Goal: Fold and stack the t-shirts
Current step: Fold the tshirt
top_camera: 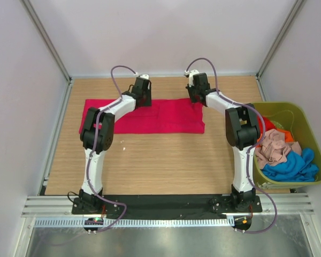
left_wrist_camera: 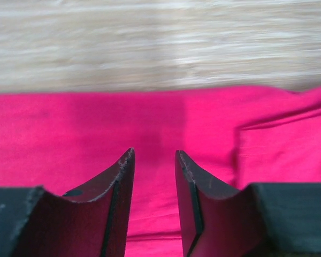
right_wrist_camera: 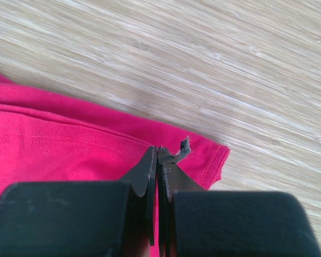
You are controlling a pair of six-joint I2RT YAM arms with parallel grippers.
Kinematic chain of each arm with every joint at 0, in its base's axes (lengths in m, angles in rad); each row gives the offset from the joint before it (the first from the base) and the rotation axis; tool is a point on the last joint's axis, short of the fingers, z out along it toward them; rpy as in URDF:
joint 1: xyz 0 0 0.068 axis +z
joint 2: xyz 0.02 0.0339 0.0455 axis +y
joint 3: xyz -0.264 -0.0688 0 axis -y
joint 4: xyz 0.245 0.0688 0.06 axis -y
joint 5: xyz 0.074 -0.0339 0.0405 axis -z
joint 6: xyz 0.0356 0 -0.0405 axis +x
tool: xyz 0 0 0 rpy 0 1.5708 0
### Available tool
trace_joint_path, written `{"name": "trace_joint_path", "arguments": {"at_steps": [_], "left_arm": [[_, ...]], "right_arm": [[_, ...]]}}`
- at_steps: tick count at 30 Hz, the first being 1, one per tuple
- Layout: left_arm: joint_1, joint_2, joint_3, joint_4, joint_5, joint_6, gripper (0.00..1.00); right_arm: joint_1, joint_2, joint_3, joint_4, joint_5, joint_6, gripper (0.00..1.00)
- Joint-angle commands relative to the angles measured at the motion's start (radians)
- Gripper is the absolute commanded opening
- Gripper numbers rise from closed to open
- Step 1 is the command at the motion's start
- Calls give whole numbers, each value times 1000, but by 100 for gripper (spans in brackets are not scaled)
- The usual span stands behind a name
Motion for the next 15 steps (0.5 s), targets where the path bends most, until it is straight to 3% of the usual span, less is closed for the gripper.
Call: {"name": "trace_joint_path", "arguments": {"at_steps": [1, 3, 5, 8, 11, 15], "left_arm": [[21, -64, -35, -1, -41, -51, 39], [38, -75, -50, -21, -54, -69, 41], [55, -98, -64, -42, -57, -101, 41], [102, -130, -102, -65, -44, -132, 43], [148, -143, -96, -134, -26, -143, 44], [213, -152, -127, -197, 0, -186, 44]], "right_arm": [[7, -9, -6, 57, 34, -25, 3], [7, -6, 0, 46, 50, -13, 13], [8, -19, 0, 38, 75, 3, 32], [10, -70, -9, 26, 116, 49, 43], [20, -135, -4, -25, 124, 131, 48], [44, -187, -24, -150, 46, 303, 43]]}}
